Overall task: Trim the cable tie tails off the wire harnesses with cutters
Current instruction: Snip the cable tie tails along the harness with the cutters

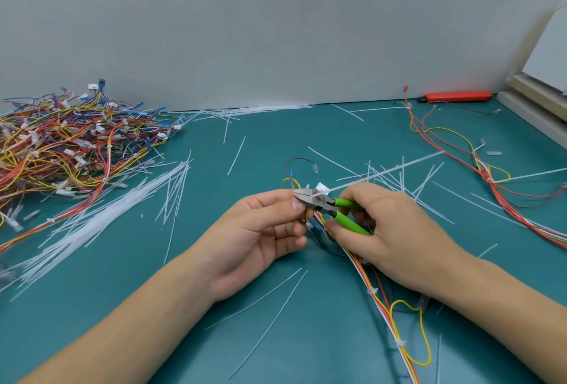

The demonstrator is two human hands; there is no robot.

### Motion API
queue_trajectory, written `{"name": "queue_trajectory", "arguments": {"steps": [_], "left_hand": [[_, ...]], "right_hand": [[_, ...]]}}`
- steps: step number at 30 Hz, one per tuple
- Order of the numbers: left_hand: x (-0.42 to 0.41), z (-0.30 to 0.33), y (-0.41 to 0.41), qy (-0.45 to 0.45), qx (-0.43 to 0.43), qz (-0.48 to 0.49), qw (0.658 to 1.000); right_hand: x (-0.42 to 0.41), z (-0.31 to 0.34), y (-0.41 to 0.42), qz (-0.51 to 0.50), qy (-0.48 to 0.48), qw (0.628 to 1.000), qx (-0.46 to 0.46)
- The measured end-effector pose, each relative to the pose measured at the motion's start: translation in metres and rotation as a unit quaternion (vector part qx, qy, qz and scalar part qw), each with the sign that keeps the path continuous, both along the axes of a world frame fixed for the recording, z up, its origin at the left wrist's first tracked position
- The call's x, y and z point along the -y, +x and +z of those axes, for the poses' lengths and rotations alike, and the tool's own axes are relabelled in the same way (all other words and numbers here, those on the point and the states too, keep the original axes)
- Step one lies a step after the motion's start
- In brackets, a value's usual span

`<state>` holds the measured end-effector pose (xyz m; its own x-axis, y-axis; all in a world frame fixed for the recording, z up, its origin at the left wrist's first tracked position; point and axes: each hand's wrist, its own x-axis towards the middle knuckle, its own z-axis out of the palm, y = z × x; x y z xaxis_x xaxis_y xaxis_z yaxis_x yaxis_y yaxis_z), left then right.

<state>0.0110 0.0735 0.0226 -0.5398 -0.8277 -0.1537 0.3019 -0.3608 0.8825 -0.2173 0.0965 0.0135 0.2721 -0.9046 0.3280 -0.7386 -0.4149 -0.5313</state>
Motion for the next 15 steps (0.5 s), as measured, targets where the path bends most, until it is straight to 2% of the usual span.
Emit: {"name": "queue_trajectory", "arguments": {"steps": [8,15], "left_hand": [[-0.0016,0.0017,-0.0007,0.000,0.004,-0.002,1.000],[0.0005,0.0003,0.0009,-0.006,0.006,-0.021,1.000]], "right_hand": [[-0.0009,-0.0003,0.0006,-0.013,0.008,1.000,0.008],[0.0013,0.0012,-0.0020,0.003,-0.023,1.000,0.013]]}}
